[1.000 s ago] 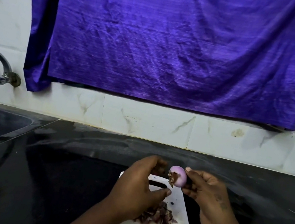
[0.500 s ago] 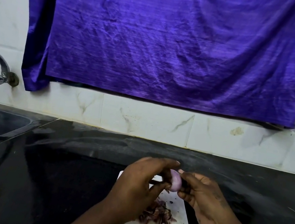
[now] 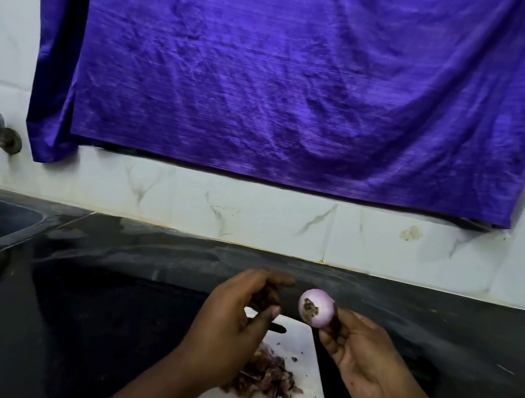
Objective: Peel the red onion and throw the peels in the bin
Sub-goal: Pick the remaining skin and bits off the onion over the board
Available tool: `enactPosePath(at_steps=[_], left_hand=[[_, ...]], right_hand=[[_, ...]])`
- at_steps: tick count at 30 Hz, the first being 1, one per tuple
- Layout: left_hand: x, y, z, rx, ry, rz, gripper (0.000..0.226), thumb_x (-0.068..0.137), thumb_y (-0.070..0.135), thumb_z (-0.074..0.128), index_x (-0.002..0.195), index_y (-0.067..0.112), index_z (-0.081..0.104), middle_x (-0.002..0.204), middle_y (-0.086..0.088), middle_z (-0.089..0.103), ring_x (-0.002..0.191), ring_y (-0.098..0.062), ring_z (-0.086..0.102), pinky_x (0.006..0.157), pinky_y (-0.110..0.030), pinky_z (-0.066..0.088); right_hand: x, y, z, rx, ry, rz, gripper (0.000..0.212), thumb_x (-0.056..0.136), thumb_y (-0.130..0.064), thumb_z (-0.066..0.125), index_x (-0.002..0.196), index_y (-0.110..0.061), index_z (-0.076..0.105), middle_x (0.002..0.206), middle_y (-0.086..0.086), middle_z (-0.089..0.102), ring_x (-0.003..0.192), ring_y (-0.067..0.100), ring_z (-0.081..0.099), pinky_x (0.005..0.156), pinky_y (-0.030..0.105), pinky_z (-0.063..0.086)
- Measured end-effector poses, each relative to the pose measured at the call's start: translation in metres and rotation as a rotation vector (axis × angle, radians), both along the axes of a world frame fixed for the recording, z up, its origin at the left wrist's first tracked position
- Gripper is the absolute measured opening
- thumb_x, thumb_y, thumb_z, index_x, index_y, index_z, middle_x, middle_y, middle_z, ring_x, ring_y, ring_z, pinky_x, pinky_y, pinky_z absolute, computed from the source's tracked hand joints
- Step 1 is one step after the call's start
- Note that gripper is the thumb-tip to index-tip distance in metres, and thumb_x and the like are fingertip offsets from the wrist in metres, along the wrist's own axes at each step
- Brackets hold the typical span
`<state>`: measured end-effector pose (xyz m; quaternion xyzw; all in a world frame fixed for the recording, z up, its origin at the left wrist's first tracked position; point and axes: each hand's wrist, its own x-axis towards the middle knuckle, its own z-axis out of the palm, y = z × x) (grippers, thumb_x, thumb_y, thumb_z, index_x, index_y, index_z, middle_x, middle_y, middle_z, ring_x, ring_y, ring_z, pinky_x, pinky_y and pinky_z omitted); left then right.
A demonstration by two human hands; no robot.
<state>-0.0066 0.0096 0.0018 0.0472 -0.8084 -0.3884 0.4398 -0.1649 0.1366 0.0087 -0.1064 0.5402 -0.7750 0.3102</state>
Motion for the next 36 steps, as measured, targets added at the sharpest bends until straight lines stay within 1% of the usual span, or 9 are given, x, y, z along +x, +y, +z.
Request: enactPosePath(at_steps=[4,7,10,15,22,26,32,34,36], left_hand=[[0.001,0.001,-0.004,-0.114,-0.153,0.044,0.058,0.085,0.007,0.067,0.132,0.039,0.057,0.122,0.027,0.059,0.119,0.001,0.058,0.088,-0.012,0.048],[0.001,0.000,-0.004,-0.244,-0.102,0.052,0.059,0.085,0.023,0.080,0.135,0.042,0.054,0.135,0.030,0.050,0.132,-0.003,0.050,0.101,-0.018,0.046],[0.000,0.000,-0.004,-0.359,-0.088,0.015,0.053,0.086,0.023,0.083,0.130,0.042,0.060,0.146,0.030,0.042,0.137,-0.006,0.047,0.099,-0.021,0.052],[-0.003,0.000,-0.002,-0.499,0.031,0.062,0.028,0.088,0.021,0.080,0.114,0.028,0.073,0.125,0.016,0.061,0.119,-0.004,0.057,0.085,-0.030,0.058],[-0.002,-0.002,-0.001,-0.519,0.075,0.100,0.017,0.088,0.011,0.081,0.097,0.023,0.073,0.104,0.016,0.066,0.100,0.002,0.059,0.083,-0.014,0.046],[0.000,0.003,-0.001,-0.392,0.091,0.101,0.046,0.088,0.005,0.078,0.122,0.034,0.067,0.105,0.033,0.064,0.099,0.004,0.066,0.080,-0.019,0.058],[-0.002,0.004,-0.001,-0.297,0.088,0.087,0.072,0.090,0.001,0.075,0.146,0.040,0.052,0.099,0.016,0.072,0.098,-0.010,0.071,0.085,-0.031,0.061],[-0.002,0.006,-0.001,-0.133,0.067,0.000,0.071,0.093,-0.004,0.070,0.147,0.038,0.052,0.097,0.010,0.072,0.098,-0.016,0.072,0.087,-0.034,0.062],[-0.002,0.006,0.001,0.189,0.075,-0.149,0.064,0.095,-0.009,0.065,0.144,0.031,0.056,0.093,0.000,0.073,0.095,-0.021,0.074,0.086,-0.036,0.064]], right_hand=[[0.006,-0.004,-0.003,0.001,0.030,0.048,0.013,0.092,-0.008,0.068,0.100,0.000,0.075,0.086,0.015,0.075,0.078,0.020,0.066,0.070,0.028,0.057],[0.008,-0.003,-0.003,0.003,0.033,0.089,0.012,0.092,-0.009,0.068,0.097,-0.002,0.076,0.078,0.010,0.075,0.070,0.015,0.066,0.059,0.023,0.057],[0.012,-0.004,-0.004,0.003,0.019,0.185,0.013,0.092,-0.009,0.068,0.098,-0.001,0.076,0.078,0.010,0.075,0.066,0.012,0.066,0.055,0.019,0.056],[0.014,-0.004,-0.002,-0.005,-0.013,0.267,0.024,0.077,-0.012,0.078,0.099,-0.001,0.080,0.085,0.011,0.076,0.070,0.012,0.066,0.055,0.017,0.058],[0.013,-0.001,-0.003,-0.011,0.014,0.272,0.017,0.085,-0.007,0.071,0.098,-0.001,0.081,0.095,0.010,0.078,0.066,0.006,0.068,0.053,0.017,0.056],[0.012,-0.002,-0.004,-0.007,0.024,0.256,0.020,0.079,-0.012,0.075,0.093,0.000,0.081,0.092,0.014,0.070,0.068,0.010,0.060,0.054,0.017,0.056],[0.013,-0.003,-0.005,-0.012,0.035,0.284,0.040,0.065,-0.018,0.081,0.099,0.001,0.080,0.101,0.015,0.072,0.079,0.011,0.060,0.057,0.016,0.056],[0.012,-0.002,-0.004,-0.023,0.027,0.287,0.030,0.072,-0.015,0.079,0.097,0.003,0.080,0.095,0.014,0.071,0.074,0.009,0.061,0.055,0.016,0.055],[0.012,-0.001,-0.003,-0.042,0.016,0.277,0.015,0.085,-0.008,0.072,0.091,0.002,0.080,0.088,0.013,0.070,0.067,0.008,0.061,0.052,0.016,0.055]])
